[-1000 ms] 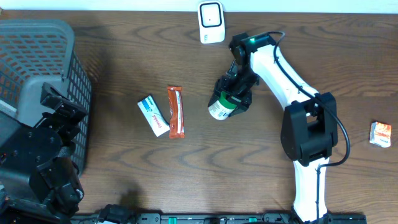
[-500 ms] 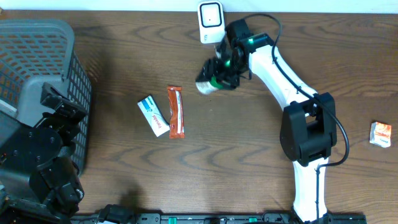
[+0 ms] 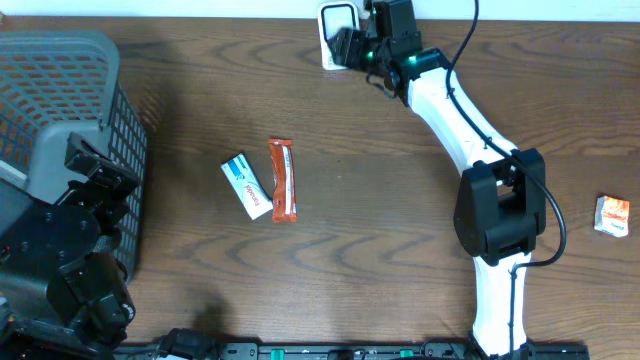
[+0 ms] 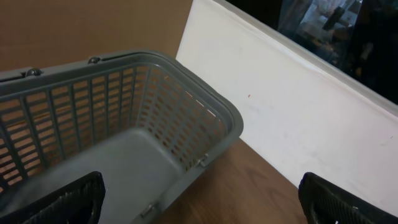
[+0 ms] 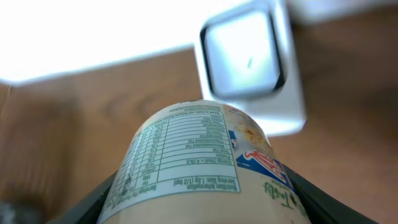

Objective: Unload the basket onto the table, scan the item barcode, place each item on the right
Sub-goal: 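Raise the green-capped jar to the white scanner with the right gripper, then carry the jar to the table's right edge and release it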

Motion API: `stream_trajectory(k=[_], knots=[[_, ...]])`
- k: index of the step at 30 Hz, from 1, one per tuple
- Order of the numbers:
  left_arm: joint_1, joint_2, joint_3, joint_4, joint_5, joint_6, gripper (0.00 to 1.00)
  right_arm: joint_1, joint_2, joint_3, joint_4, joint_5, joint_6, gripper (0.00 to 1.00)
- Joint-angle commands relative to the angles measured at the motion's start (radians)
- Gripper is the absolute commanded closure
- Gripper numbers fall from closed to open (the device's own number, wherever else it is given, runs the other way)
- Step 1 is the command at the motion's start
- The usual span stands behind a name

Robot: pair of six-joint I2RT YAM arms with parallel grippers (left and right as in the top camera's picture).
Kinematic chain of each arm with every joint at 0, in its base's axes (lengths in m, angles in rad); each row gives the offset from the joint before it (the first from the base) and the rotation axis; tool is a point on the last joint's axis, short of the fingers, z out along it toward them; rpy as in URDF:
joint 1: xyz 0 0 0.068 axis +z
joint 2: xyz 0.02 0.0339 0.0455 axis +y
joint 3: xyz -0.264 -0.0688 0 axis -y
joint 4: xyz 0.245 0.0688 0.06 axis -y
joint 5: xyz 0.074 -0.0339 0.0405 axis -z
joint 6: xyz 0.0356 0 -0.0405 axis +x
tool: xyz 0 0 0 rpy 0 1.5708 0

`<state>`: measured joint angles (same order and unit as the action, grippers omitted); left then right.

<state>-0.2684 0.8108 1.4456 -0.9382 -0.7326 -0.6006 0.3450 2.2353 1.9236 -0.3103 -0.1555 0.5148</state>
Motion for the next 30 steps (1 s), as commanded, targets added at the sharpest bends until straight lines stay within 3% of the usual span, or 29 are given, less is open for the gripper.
stream_trajectory(k=[1, 12, 19, 25, 30], knots=[[0.006, 0.0, -0.003, 0.0, -0.013, 0.016, 0.0, -0.002, 0.027, 0.028, 0.111, 0.134, -0.029, 0.45], [0.006, 0.0, -0.003, 0.0, -0.013, 0.016, 0.0, -0.002, 0.208, 0.028, 0.541, 0.177, -0.048, 0.44], [0.006, 0.0, -0.003, 0.0, -0.013, 0.016, 0.0, 0.002, 0.219, 0.029, 0.625, 0.218, -0.064, 0.44], [0.006, 0.0, -0.003, 0.0, -0.013, 0.016, 0.0, 0.001, 0.186, 0.036, 0.547, 0.176, -0.063, 0.44], [0.006, 0.0, -0.003, 0.0, -0.013, 0.016, 0.0, -0.035, 0.03, 0.038, 0.269, 0.18, -0.068, 0.46]])
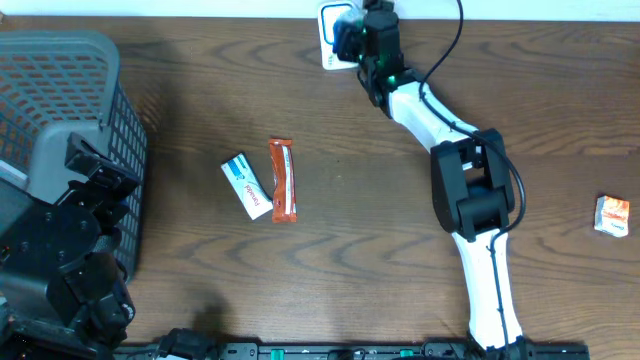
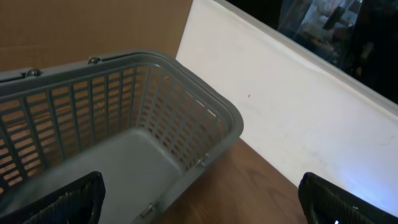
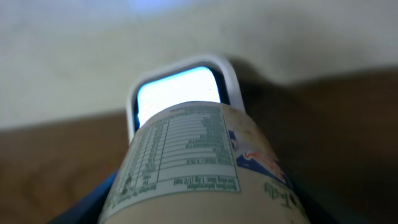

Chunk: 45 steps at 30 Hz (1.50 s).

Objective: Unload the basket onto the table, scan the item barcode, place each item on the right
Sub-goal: 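Carry the jar to the table's right edge and release it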

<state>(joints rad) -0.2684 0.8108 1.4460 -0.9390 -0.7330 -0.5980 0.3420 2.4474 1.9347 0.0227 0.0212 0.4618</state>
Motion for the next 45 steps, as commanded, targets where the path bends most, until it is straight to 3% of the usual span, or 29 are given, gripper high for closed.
stream_trajectory(k=[1, 9, 17, 31, 45], knots=[[0.006, 0.0, -0.003, 0.0, -0.012, 0.013, 0.0, -0.047, -0.226, 0.027, -0.134, 0.003, -0.015, 0.46], [0.006, 0.0, -0.003, 0.0, -0.012, 0.013, 0.0, -0.214, -0.53, 0.027, -0.769, 0.06, -0.014, 0.44], [0.006, 0.0, -0.003, 0.0, -0.012, 0.013, 0.0, -0.478, -0.55, 0.025, -1.106, 0.113, -0.014, 0.42], [0.006, 0.0, -0.003, 0.0, -0.012, 0.013, 0.0, -0.782, -0.345, 0.008, -1.193, 0.108, -0.014, 0.44], [0.006, 0.0, -0.003, 0.0, -0.012, 0.013, 0.0, -0.877, -0.116, 0.008, -1.211, 0.134, -0.035, 0.47]])
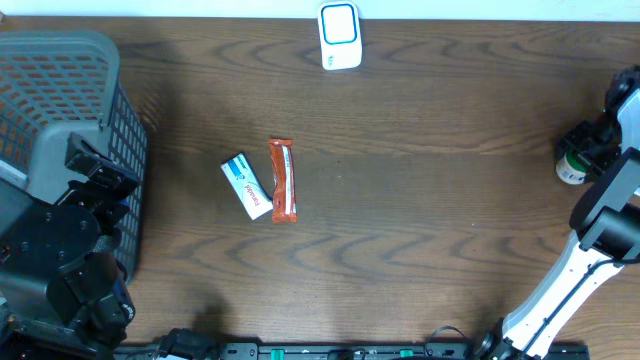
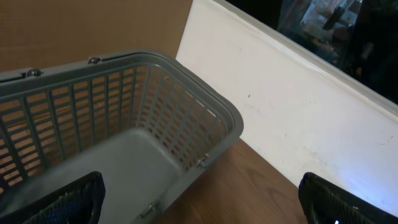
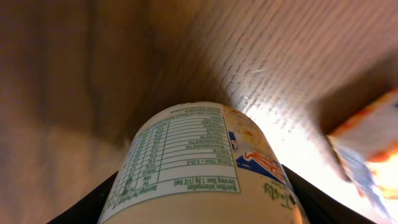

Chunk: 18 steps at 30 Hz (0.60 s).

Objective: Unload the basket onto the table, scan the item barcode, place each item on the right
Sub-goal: 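Carry the jar to the table's right edge and release it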

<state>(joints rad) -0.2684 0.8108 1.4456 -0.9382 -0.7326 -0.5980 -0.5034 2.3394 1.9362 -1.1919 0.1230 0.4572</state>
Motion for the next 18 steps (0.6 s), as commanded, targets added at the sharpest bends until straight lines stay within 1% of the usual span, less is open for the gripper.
stream_trajectory(k=[1, 3, 5, 9, 12, 15, 18], knots=[[0.006, 0.0, -0.003, 0.0, -0.013, 0.013, 0.0, -0.041, -0.012, 0.008, 0.005, 0.049, -0.042, 0.43], [0.006, 0.0, -0.003, 0.0, -0.013, 0.013, 0.0, -0.059, -0.017, 0.013, 0.003, 0.071, -0.079, 0.24], [0.006, 0.0, -0.003, 0.0, -0.013, 0.013, 0.0, -0.077, -0.026, 0.013, -0.006, 0.069, -0.106, 0.02], [0.006, 0.0, -0.003, 0.0, -0.013, 0.013, 0.0, -0.102, -0.055, 0.014, -0.014, -0.025, -0.107, 0.01], [0.006, 0.0, -0.003, 0.0, -0.013, 0.013, 0.0, -0.105, -0.125, 0.026, -0.003, -0.098, -0.106, 0.01], [0.006, 0.0, -0.003, 0.0, -0.013, 0.013, 0.0, -0.091, -0.243, 0.049, 0.029, -0.141, -0.086, 0.01], [0.006, 0.0, -0.003, 0.0, -0.013, 0.013, 0.0, -0.061, -0.414, 0.073, 0.085, -0.161, -0.042, 0.01]])
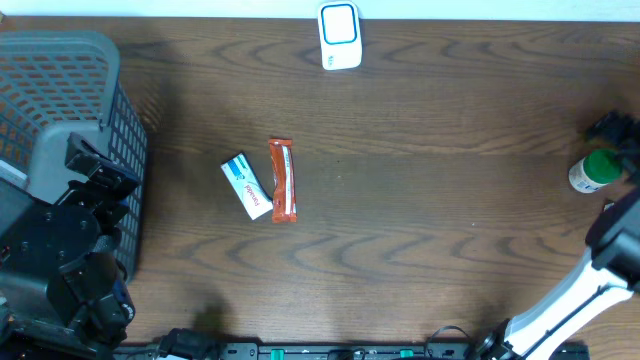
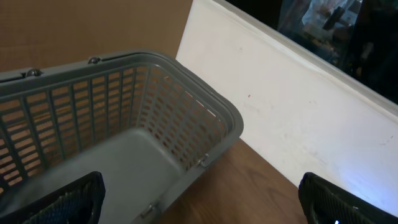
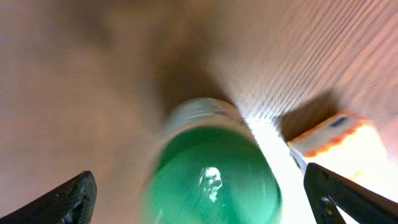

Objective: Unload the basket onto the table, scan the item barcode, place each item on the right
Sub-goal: 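Carry the jar to the table's right edge and release it, then move the right gripper to the red snack bar and grasp it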

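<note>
The bottle (image 1: 588, 172), white with a green cap (image 3: 214, 177), stands upright on the table at the far right. My right gripper (image 3: 202, 194) is open above it, one finger (image 3: 73, 194) on each side of the cap and apart from it; the overhead view shows that gripper (image 1: 613, 128) just beyond the bottle. The white scanner (image 1: 340, 36) stands at the table's far edge, in the middle. My left gripper (image 2: 199, 202) is open and empty, low at the near left, by the basket.
A grey mesh basket (image 1: 70, 110) fills the left end of the table. A blue-white packet (image 1: 246, 186) and an orange bar (image 1: 283, 180) lie left of centre. An orange-white packet (image 3: 336, 132) lies beside the bottle. The right arm (image 1: 610, 250) runs along the right edge.
My right gripper was shut on the bottle near the right edge. Now it is open and the bottle stands free on the table, slightly further right. The left arm has not moved.
My right gripper held the bottle just in front of the scanner at the far edge, then closer to its lit window. Later it held the bottle at the table's right end beside the orange-white packet. Now the bottle stands there, let go.
</note>
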Motion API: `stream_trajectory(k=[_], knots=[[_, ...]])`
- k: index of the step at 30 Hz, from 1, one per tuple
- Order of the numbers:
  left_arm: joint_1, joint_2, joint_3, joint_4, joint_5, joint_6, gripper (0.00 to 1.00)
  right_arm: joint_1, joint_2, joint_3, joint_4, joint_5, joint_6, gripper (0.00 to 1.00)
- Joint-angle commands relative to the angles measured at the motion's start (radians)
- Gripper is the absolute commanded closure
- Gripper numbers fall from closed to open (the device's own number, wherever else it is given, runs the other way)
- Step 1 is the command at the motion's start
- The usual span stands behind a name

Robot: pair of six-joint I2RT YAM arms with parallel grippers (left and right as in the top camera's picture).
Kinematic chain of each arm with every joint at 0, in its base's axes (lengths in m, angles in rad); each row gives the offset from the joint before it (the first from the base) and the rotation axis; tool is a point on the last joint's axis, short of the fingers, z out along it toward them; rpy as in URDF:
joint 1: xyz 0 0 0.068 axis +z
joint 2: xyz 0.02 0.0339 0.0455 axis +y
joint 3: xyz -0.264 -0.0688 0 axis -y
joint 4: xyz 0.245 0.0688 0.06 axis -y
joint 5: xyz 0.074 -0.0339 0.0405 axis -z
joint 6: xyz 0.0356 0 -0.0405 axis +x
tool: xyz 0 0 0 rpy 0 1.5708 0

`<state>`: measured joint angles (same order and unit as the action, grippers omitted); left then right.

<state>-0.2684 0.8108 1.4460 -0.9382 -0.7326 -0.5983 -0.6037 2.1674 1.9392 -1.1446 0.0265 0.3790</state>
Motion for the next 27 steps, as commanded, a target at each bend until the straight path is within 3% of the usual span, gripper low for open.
stream_trajectory(k=[1, 6, 11, 18, 27], knots=[[0.006, 0.0, -0.003, 0.0, -0.013, 0.014, 0.0, 0.055, -0.303, 0.075, 0.053, -0.087, 0.044, 0.01], [0.006, 0.0, -0.003, 0.0, -0.013, 0.014, 0.0, 0.213, -0.55, 0.076, 0.114, -0.199, 0.067, 0.01], [0.006, 0.0, -0.003, 0.0, -0.013, 0.014, 0.0, 0.521, -0.616, 0.074, 0.047, -0.2, -0.048, 0.01], [0.006, 0.0, -0.003, 0.0, -0.013, 0.014, 0.0, 0.906, -0.462, 0.019, -0.023, -0.204, -0.026, 0.01], [0.006, 0.0, -0.003, 0.0, -0.013, 0.014, 0.0, 1.21, -0.137, 0.007, -0.035, -0.185, 0.089, 0.01]])
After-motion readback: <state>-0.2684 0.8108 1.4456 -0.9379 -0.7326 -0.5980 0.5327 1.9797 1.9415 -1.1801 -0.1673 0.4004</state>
